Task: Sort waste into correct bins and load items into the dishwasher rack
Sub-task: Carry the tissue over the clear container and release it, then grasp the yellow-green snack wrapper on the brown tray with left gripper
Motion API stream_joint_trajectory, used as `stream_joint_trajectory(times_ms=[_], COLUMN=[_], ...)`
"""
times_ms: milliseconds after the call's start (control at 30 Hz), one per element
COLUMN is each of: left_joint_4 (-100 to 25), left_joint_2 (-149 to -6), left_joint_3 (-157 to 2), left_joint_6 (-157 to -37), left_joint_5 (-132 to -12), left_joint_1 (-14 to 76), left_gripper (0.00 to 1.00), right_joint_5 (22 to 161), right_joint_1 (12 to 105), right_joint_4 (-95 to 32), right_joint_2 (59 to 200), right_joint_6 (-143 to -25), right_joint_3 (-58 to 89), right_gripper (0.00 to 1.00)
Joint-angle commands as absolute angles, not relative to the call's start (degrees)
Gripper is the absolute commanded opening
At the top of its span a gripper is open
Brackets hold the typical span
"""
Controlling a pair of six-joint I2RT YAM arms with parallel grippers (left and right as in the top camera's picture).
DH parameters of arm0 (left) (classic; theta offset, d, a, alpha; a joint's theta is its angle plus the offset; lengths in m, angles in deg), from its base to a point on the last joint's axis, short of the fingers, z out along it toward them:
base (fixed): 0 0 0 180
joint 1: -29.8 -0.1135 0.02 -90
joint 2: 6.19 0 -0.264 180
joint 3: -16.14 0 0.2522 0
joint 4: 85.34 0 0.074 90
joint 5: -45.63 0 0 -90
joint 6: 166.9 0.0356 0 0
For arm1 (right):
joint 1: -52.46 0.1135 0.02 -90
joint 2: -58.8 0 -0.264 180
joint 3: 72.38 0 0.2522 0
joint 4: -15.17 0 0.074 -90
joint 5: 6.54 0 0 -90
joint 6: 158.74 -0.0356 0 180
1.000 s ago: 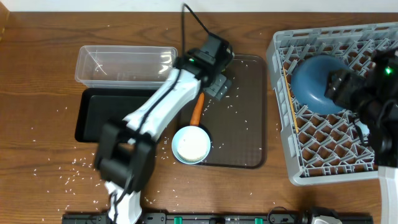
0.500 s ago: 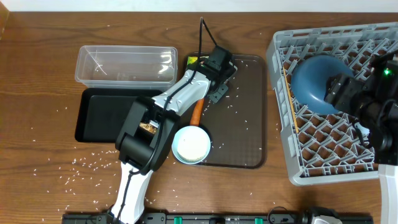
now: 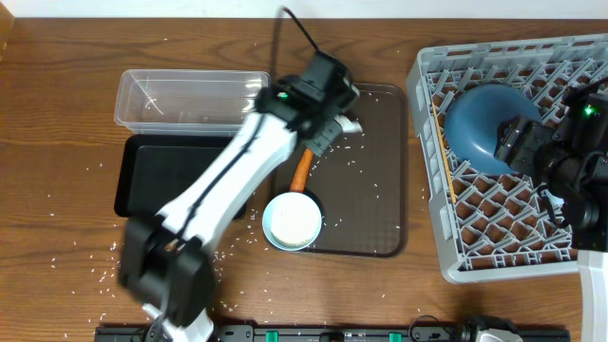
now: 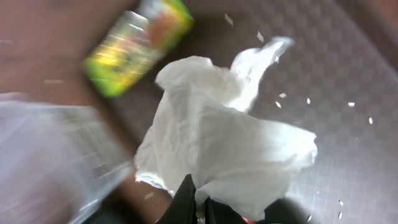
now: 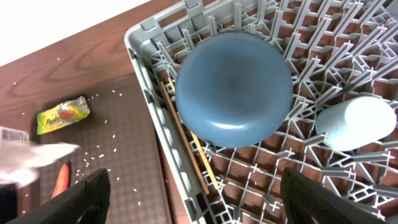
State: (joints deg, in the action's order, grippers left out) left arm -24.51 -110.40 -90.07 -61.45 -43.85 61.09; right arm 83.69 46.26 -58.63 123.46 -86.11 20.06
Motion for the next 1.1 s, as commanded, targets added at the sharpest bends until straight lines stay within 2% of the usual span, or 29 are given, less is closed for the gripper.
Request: stream_joint_trajectory(times_ms=[0, 67, 333, 433, 467, 500, 533, 567, 633, 867, 1067], left_joint_4=[-23.8, -23.7, -25.7, -26.7, -27.0, -27.4, -27.8, -28.1, -29.2, -37.3, -48.6], left_joint_2=[-109.6, -109.9, -111.3, -111.6, -111.7, -111.8, -111.7, -111.6, -111.6, -115.2, -124.9], left_joint_3=[-90.3, -90.1, -89.6, -89.6, -89.6, -89.6, -89.6, -89.7, -89.6, -89.6, -89.6], left_joint_6=[-61.9, -61.9, -61.9, -61.9, -61.9, -61.9, -61.9, -61.9, -61.9, -60.7, -60.4], left_joint_5=[-36.2, -33.3, -33.8, -37.9, -40.6, -44.1, -47.0, -49.3, -52.6, -52.9, -53.0], left_joint_1=[57.9, 55.2, 44.5, 41.8, 41.2, 40.9, 40.9, 41.1, 42.2, 48.9, 52.8], left_gripper=[0.06, 0.06, 0.06, 0.08, 0.22, 0.43, 0.55, 0.60, 0.63, 0.72, 0.74], right_joint_5=[83.5, 83.5, 83.5, 83.5, 83.5, 83.4, 83.4, 83.4, 83.5, 83.5, 83.5], right_joint_1=[45.8, 45.8, 45.8, 45.8, 45.8, 45.8, 45.8, 45.8, 45.8, 45.8, 45.8], right_joint_4=[-58.7, -58.7, -58.8, -58.8, -58.8, -58.8, -58.8, -58.8, -58.7, -58.6, -58.7], right_joint_2=[123.6, 123.6, 123.6, 123.6, 123.6, 123.6, 123.6, 123.6, 123.6, 123.6, 123.6], right_joint_6=[-85.4, -85.4, -84.7, -84.6, -84.3, -84.1, -83.9, -83.9, -83.9, -83.9, -83.9], right_joint_3=[20.2, 20.2, 20.2, 20.2, 20.2, 20.2, 20.2, 20.2, 20.2, 20.2, 20.2], right_gripper=[0.80, 0.81, 0.81, 0.81, 0.81, 0.81, 0.81, 0.81, 0.81, 0.81, 0.82])
